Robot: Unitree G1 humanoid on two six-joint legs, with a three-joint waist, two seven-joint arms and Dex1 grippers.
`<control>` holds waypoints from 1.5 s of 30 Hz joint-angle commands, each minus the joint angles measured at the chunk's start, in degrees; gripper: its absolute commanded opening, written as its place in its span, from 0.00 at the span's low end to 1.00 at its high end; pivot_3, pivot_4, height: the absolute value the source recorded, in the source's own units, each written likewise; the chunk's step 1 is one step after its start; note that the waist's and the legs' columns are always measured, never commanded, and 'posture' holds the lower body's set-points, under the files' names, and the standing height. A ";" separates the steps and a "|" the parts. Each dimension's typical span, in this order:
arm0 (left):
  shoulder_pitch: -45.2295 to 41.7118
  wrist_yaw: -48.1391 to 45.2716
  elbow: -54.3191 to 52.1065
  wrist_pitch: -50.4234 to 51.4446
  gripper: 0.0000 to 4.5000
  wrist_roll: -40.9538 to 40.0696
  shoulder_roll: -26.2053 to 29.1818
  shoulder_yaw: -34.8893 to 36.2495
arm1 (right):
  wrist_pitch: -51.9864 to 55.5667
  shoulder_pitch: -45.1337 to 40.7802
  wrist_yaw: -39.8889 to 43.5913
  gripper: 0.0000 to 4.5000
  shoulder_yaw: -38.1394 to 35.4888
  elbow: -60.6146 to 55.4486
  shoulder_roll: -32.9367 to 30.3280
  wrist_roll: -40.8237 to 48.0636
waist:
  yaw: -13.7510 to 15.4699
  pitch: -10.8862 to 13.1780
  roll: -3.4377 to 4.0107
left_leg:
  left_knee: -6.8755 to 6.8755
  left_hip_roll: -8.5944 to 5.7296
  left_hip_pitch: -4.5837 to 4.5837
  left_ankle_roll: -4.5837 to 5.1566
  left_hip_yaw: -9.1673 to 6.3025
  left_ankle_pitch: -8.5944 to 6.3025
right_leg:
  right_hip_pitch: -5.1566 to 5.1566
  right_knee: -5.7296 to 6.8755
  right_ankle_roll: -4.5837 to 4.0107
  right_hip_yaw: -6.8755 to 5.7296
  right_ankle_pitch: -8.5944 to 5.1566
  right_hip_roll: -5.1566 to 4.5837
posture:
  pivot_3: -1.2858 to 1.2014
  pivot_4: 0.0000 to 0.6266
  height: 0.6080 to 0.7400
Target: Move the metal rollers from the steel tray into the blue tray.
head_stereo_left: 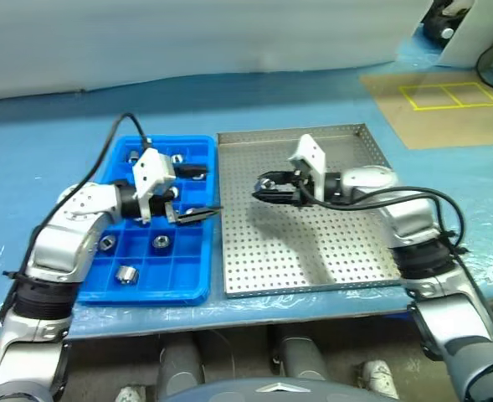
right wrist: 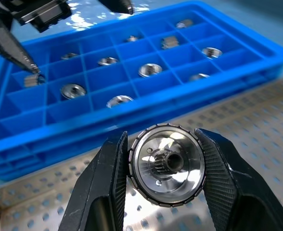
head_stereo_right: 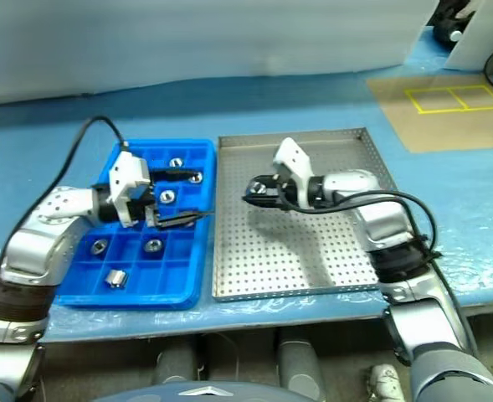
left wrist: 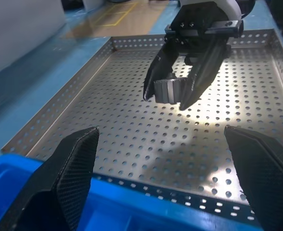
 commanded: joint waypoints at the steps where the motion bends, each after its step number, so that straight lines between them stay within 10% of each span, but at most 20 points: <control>1: 6.11 2.48 -9.65 3.52 0.98 -2.90 3.29 6.06 | -4.67 -3.21 5.26 0.39 3.32 2.97 3.45 -0.32 | 0.81 0.00 0.00 | -0.07 0.02 -0.04 -0.05 0.00 0.03 | -0.08 0.00 -0.02 -0.04 -0.01 0.00 | 0.55 0.24 1.00; 18: 31.44 11.86 -31.56 13.59 0.98 -10.31 6.07 22.15 | -11.28 -4.91 20.01 0.39 13.30 12.07 12.86 -3.74 | 7.59 0.02 0.00 | -0.17 0.33 -0.46 -0.54 -0.47 0.32 | -0.20 0.20 -0.23 -0.90 -0.15 0.01 | 0.67 0.24 1.00; 29: 31.30 14.69 -32.10 13.70 0.98 -11.21 6.46 21.36 | -12.99 -4.84 25.57 0.39 14.30 14.69 12.07 -5.57 | 8.88 0.02 0.00 | -0.17 0.32 -0.66 -0.59 -0.73 0.35 | -0.26 0.21 -0.25 -1.05 -0.17 0.02 | 0.67 0.24 1.00; 35: 28.59 14.09 -30.36 13.40 0.98 -11.14 7.27 19.83 | -12.84 -4.98 22.50 0.81 12.94 15.89 13.24 -6.47 | 9.02 0.01 0.00 | -0.16 0.32 -0.66 -0.63 -0.74 0.38 | -0.30 0.27 -0.26 -1.04 -0.17 0.04 | 0.66 0.24 1.00; 45: 19.45 11.02 -22.40 9.88 0.98 -8.97 7.94 12.66 | -13.65 -6.93 15.93 0.81 5.67 17.39 10.56 -6.91 | 8.79 0.01 0.00 | 0.01 0.31 -0.62 -0.71 -0.75 0.43 | -0.35 0.67 -0.28 -1.00 -0.18 0.03 | 0.60 0.24 1.00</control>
